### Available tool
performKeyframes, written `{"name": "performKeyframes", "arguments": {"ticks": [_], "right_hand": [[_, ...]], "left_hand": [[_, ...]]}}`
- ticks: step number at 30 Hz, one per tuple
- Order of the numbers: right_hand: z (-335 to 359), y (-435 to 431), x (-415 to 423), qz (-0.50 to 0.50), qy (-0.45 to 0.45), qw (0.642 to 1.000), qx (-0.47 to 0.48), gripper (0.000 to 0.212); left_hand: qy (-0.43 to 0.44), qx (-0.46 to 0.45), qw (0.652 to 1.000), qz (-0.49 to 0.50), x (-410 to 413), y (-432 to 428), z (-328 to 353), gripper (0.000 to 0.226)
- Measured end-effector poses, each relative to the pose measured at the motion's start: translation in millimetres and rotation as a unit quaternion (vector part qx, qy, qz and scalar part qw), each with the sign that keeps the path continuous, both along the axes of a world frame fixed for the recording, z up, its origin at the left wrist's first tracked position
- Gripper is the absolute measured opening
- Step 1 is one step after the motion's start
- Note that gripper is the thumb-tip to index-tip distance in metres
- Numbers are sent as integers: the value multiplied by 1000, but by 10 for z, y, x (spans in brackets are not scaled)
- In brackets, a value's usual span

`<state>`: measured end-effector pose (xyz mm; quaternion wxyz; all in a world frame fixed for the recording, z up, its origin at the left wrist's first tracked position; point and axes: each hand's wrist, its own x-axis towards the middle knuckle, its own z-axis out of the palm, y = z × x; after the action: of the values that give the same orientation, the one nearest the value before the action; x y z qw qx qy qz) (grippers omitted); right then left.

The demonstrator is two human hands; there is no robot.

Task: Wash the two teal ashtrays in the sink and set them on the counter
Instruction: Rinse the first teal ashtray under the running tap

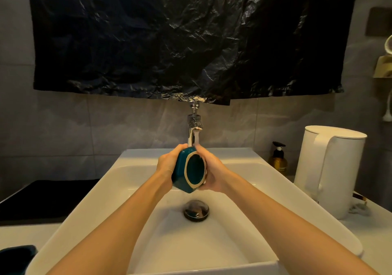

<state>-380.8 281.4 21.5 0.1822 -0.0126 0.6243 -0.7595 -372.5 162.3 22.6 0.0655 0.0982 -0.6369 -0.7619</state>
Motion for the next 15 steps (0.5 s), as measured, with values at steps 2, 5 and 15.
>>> {"name": "performKeyframes", "arguments": {"ticks": [2, 5, 15], "right_hand": [[6, 43, -7, 24, 6, 1000, 10, 53], [-25, 103, -53, 59, 3, 998, -27, 53], [-85, 179, -102, 84, 4, 984, -157, 40]], "left_hand": [[-6, 14, 1000, -14, 8, -17, 17, 36], [-15, 33, 998, -54, 36, -62, 26, 36], [-24, 133, 985, -105, 61, -192, 53, 30]]}}
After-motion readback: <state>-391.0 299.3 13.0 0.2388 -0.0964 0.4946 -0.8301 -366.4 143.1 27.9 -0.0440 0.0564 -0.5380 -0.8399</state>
